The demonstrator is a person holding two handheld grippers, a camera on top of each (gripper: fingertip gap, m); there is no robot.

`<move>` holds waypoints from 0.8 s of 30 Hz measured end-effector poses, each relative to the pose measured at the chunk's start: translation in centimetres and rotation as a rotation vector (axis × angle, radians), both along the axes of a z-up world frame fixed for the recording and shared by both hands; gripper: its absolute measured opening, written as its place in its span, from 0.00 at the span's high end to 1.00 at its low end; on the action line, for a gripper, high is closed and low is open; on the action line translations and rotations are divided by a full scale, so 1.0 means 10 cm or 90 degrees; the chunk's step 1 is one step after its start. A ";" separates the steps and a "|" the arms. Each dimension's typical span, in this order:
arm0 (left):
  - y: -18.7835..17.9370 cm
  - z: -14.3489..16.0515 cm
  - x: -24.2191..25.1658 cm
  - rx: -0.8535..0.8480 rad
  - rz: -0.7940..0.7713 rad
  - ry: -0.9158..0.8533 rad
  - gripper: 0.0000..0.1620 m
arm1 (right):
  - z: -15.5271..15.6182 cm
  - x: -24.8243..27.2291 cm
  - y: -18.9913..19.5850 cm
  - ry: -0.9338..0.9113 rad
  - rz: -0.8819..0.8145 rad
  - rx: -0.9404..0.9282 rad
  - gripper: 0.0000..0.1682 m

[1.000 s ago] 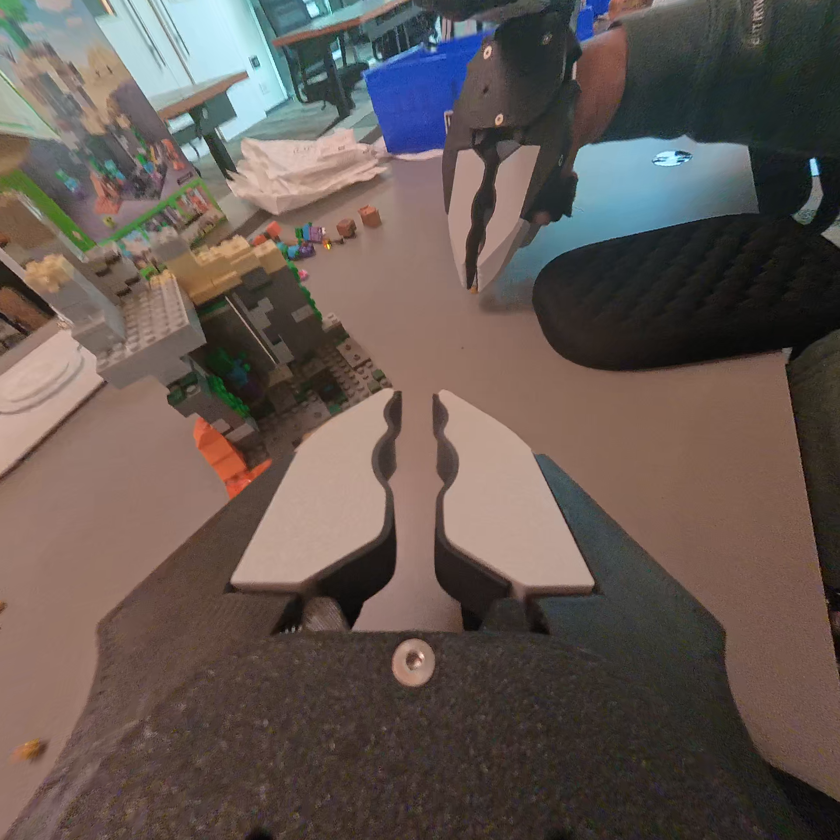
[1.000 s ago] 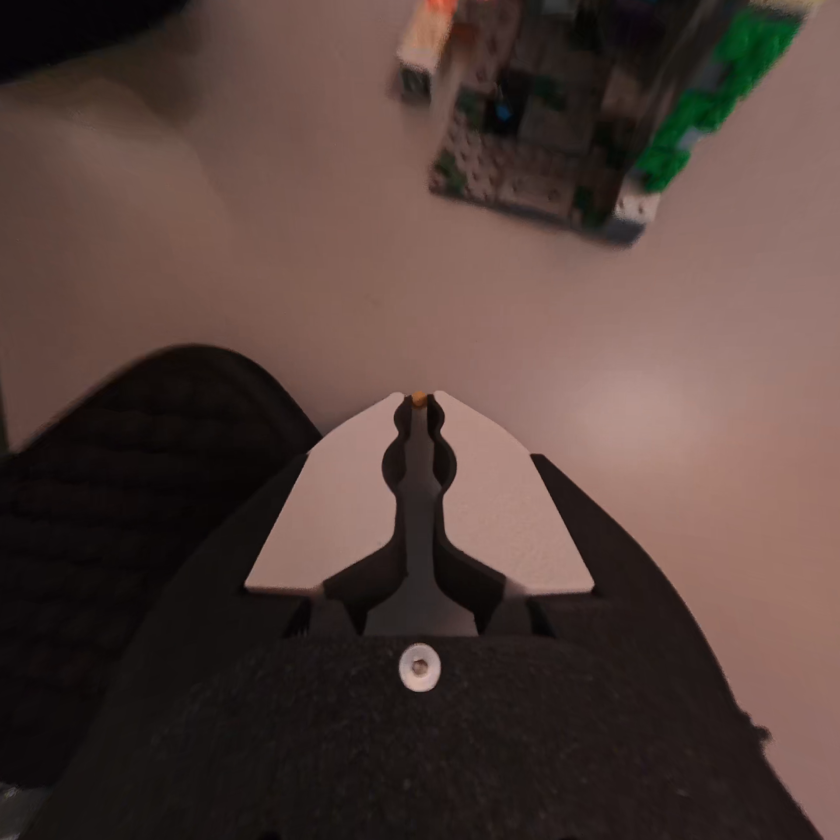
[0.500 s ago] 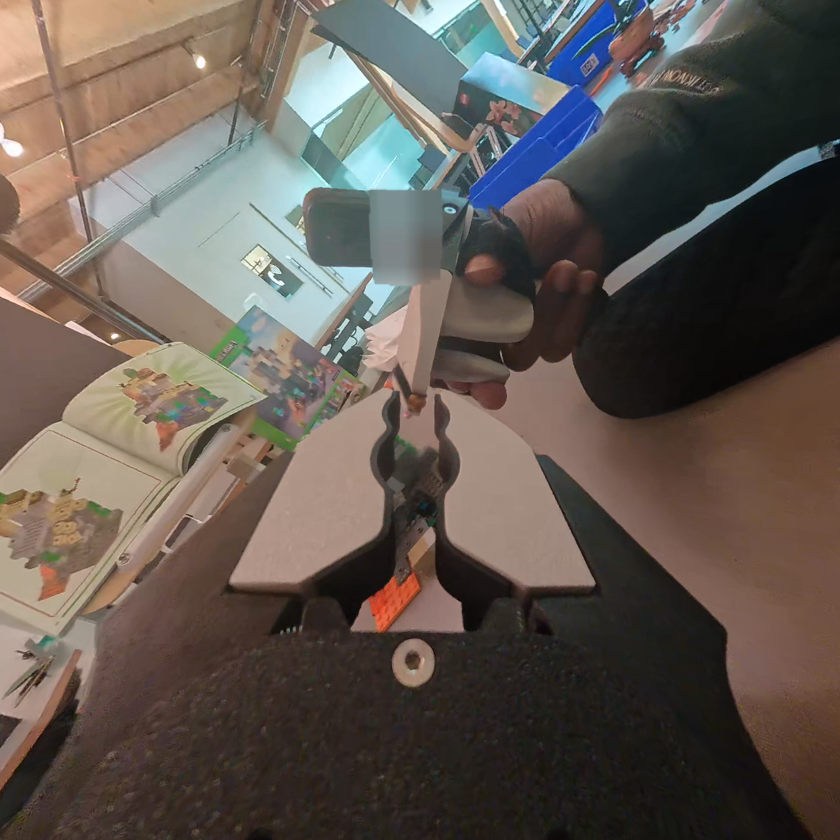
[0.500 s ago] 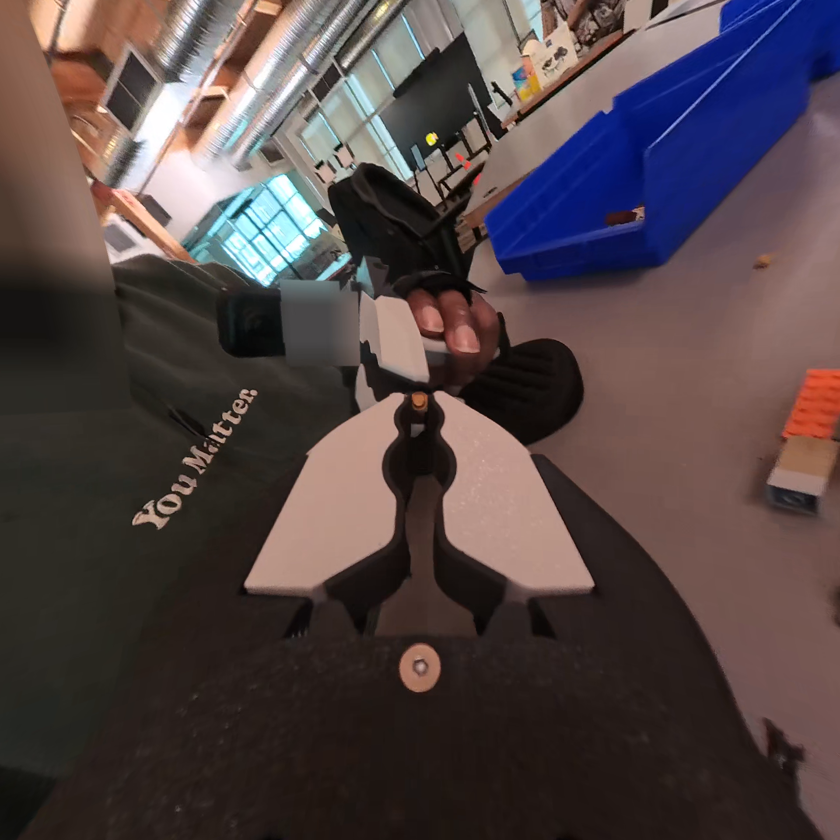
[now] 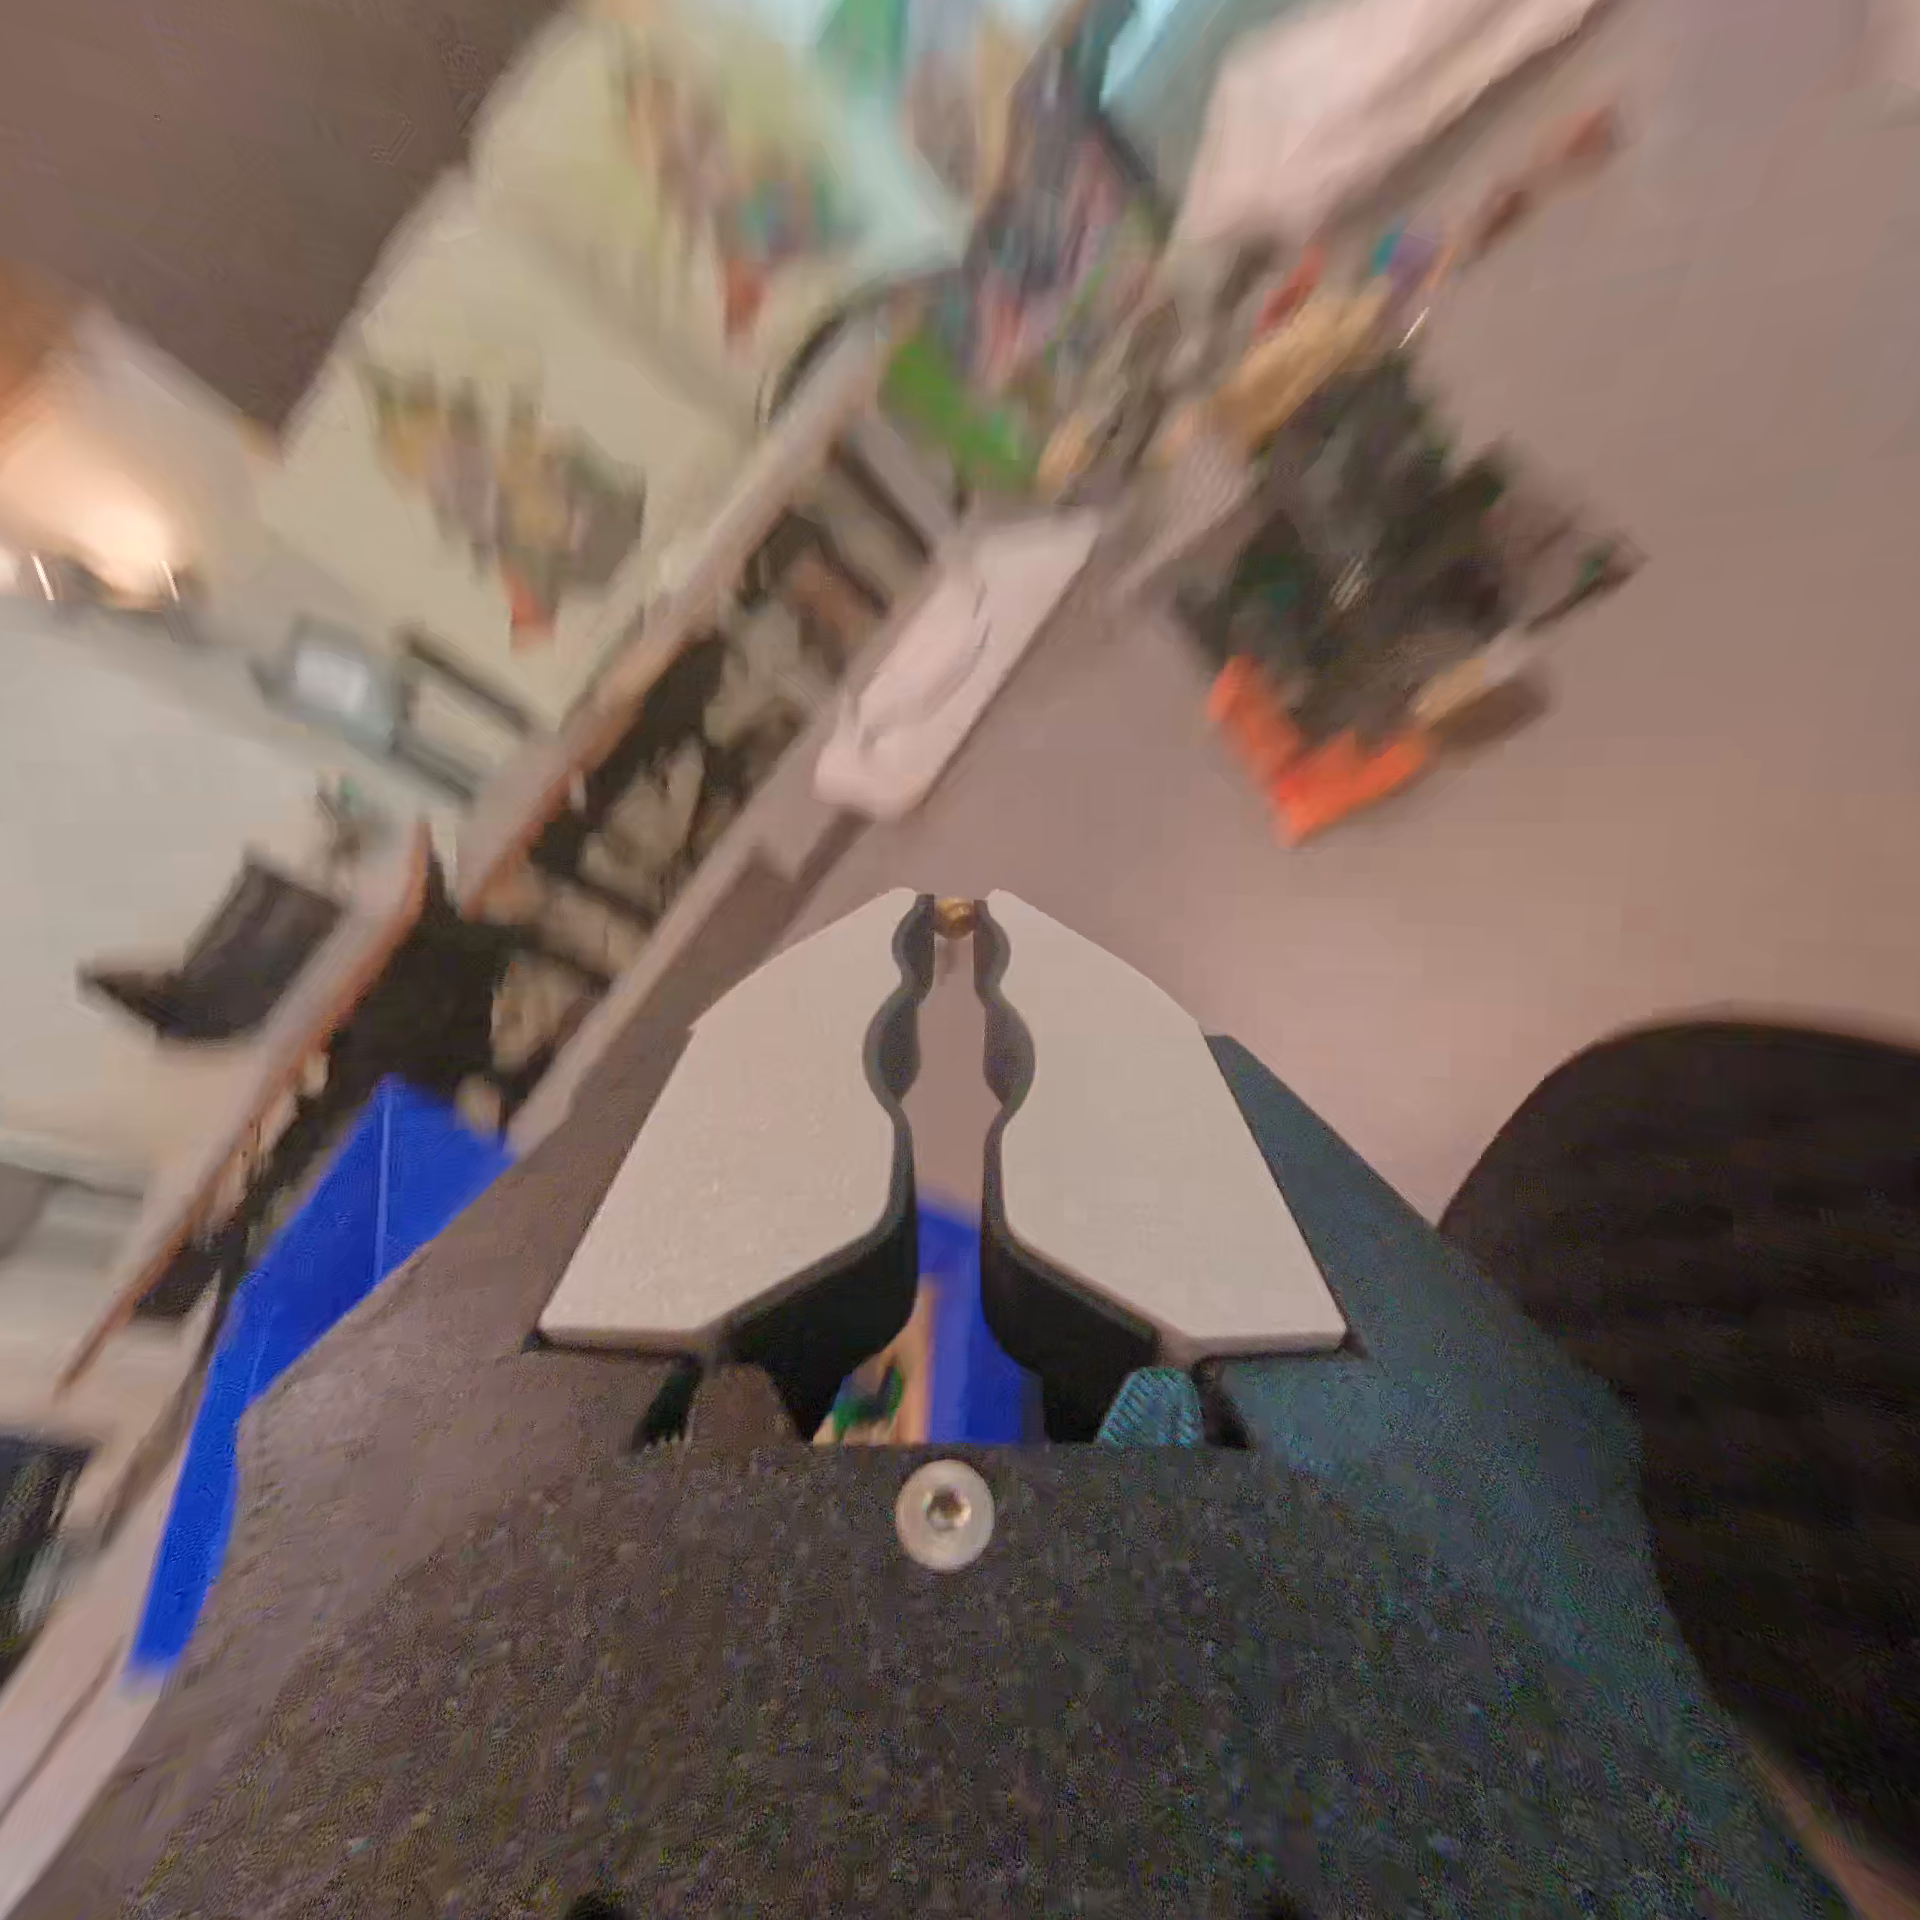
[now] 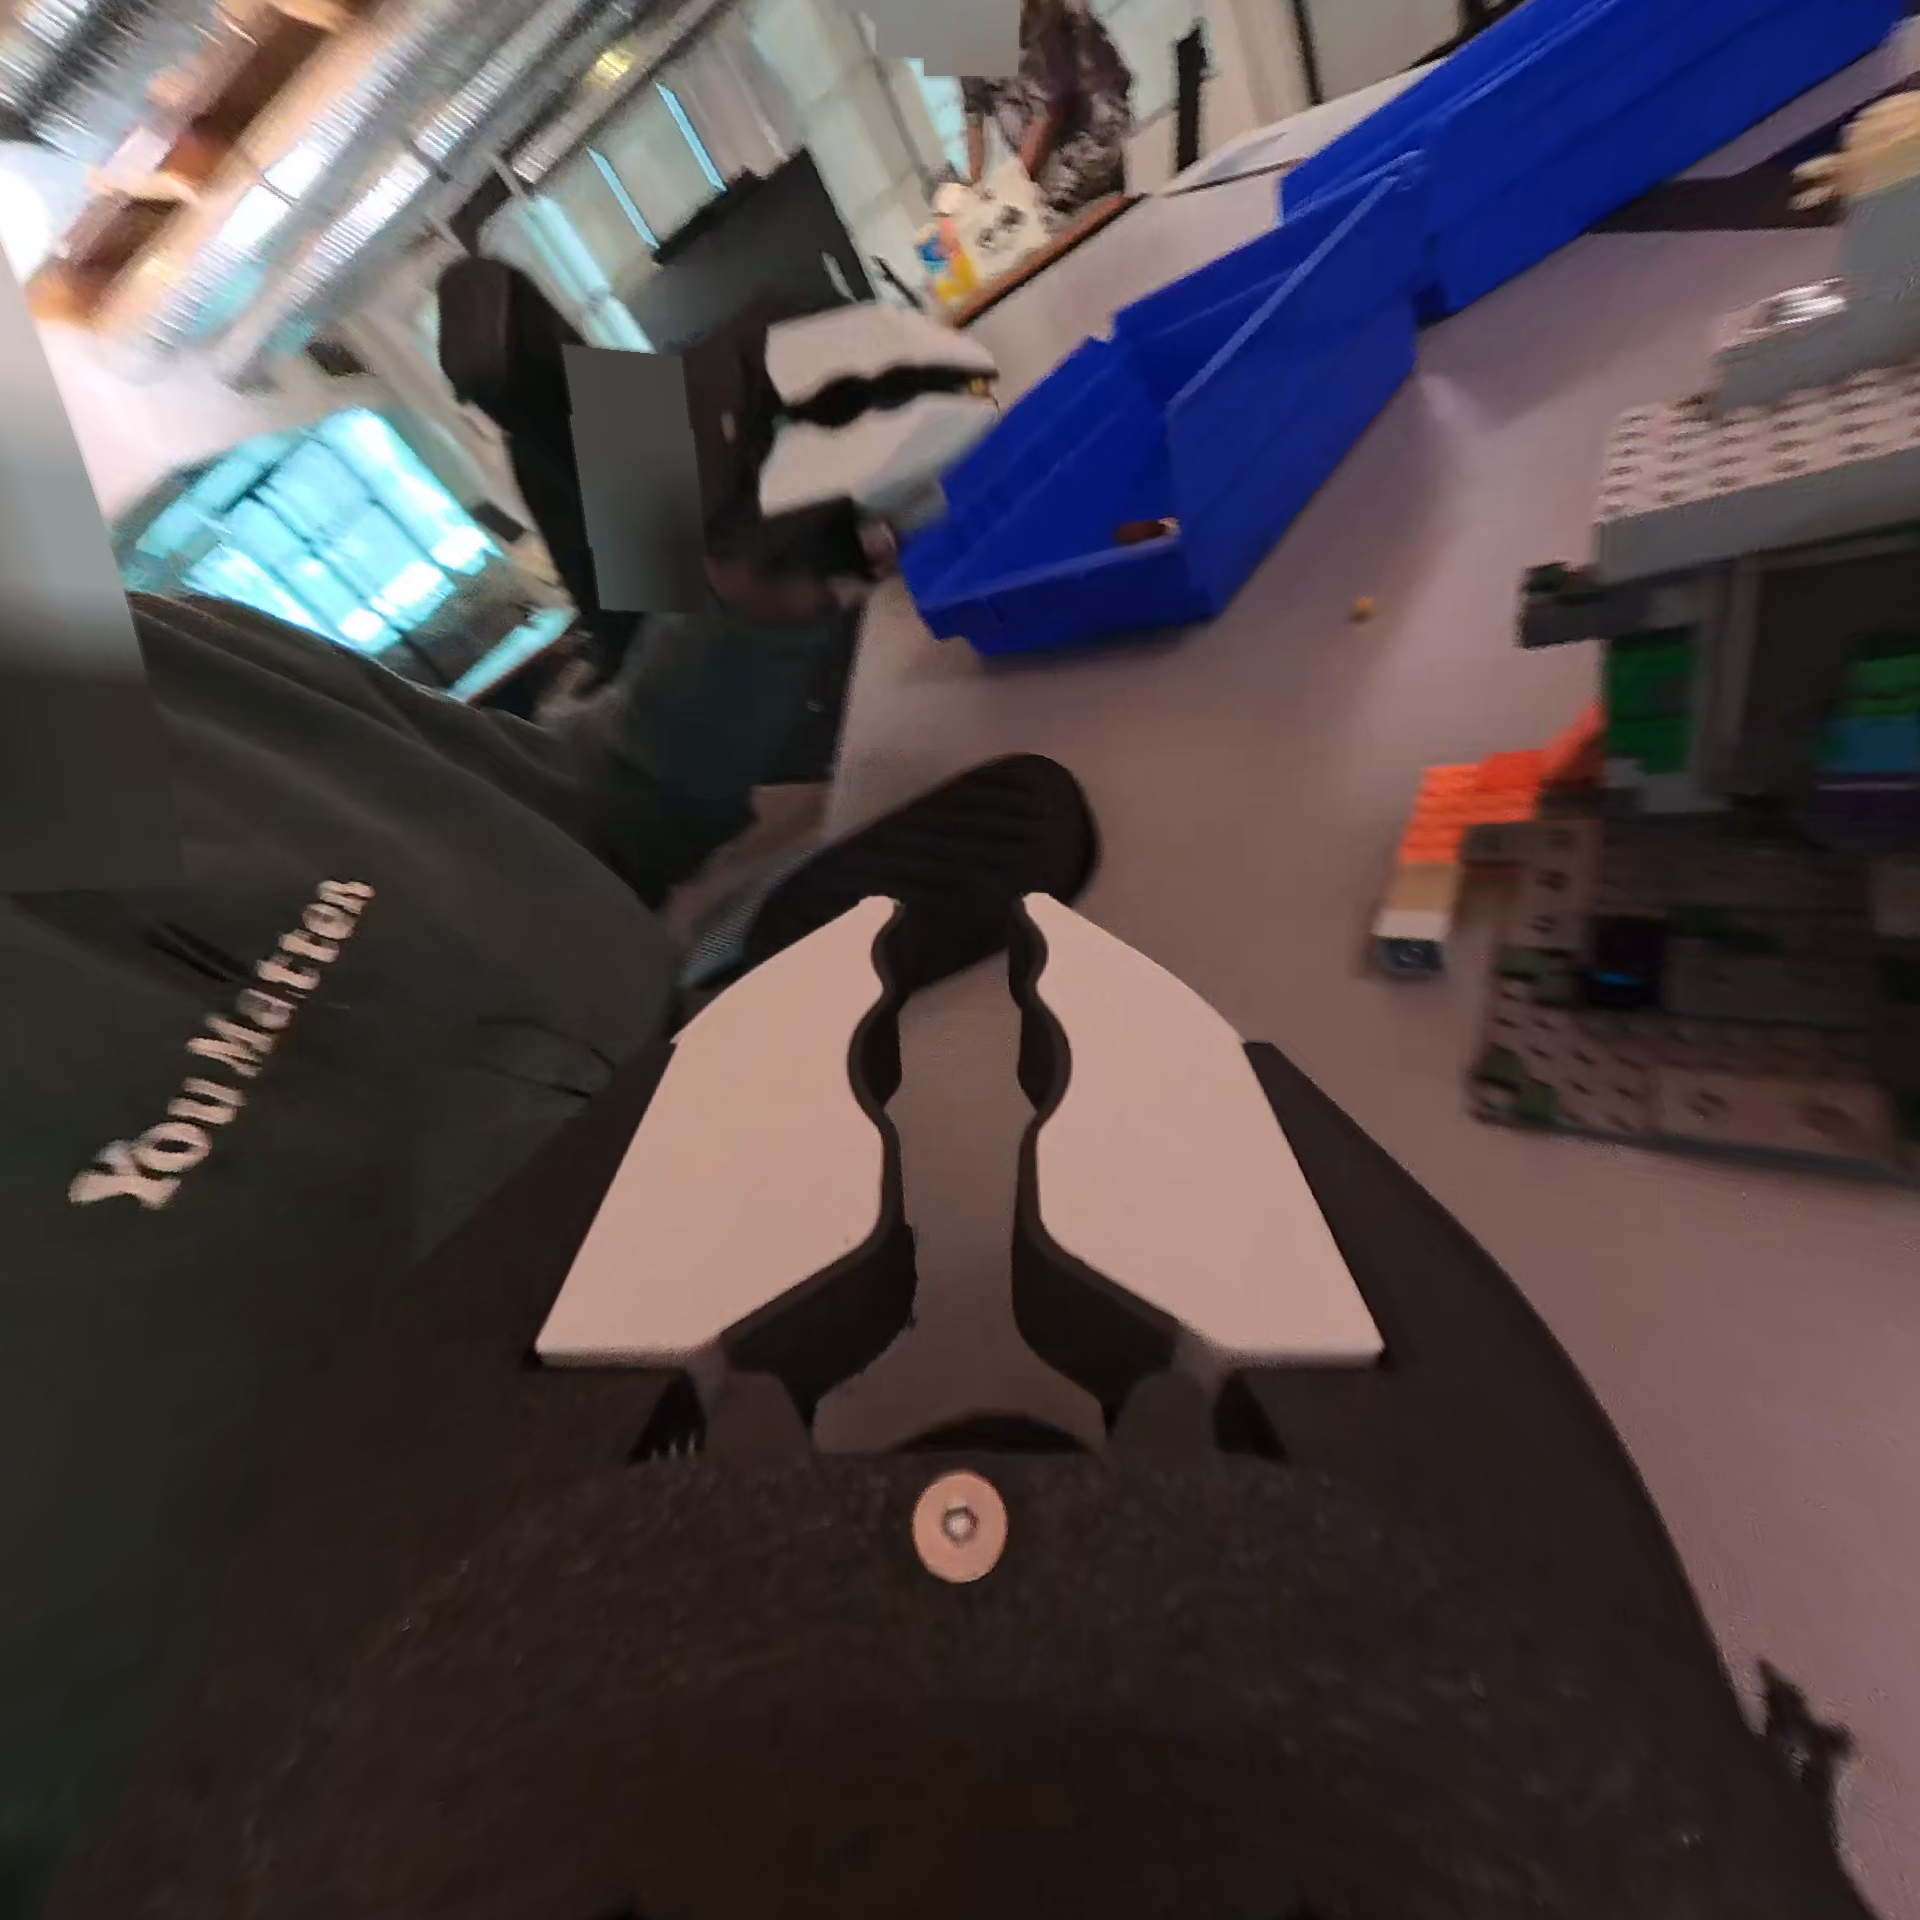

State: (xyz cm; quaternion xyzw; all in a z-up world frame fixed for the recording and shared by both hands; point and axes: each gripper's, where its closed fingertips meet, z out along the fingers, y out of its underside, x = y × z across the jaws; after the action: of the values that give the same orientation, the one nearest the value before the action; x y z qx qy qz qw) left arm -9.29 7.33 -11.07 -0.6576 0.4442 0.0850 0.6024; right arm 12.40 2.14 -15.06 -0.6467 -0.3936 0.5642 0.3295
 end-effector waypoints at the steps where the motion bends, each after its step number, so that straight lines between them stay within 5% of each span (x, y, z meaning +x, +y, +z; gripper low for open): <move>1: 0.10 -0.03 -0.32 -0.042 0.060 0.022 0.96 | -0.04 0.06 0.01 -0.018 -0.015 0.025 0.89; 8: 0.37 -0.33 -1.62 -0.254 0.280 0.088 0.91 | -0.18 0.28 0.06 -0.102 -0.099 0.139 0.84; 24: 0.46 -0.52 -1.41 -0.313 0.240 0.086 0.75 | -0.36 0.44 0.01 -0.146 -0.118 0.125 0.84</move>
State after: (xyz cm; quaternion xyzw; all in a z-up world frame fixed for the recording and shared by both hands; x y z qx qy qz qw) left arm -23.41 11.94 -16.22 -0.8473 0.3604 0.1286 0.3683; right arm 16.82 2.21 -18.66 -0.7049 -0.4206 0.4130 0.3945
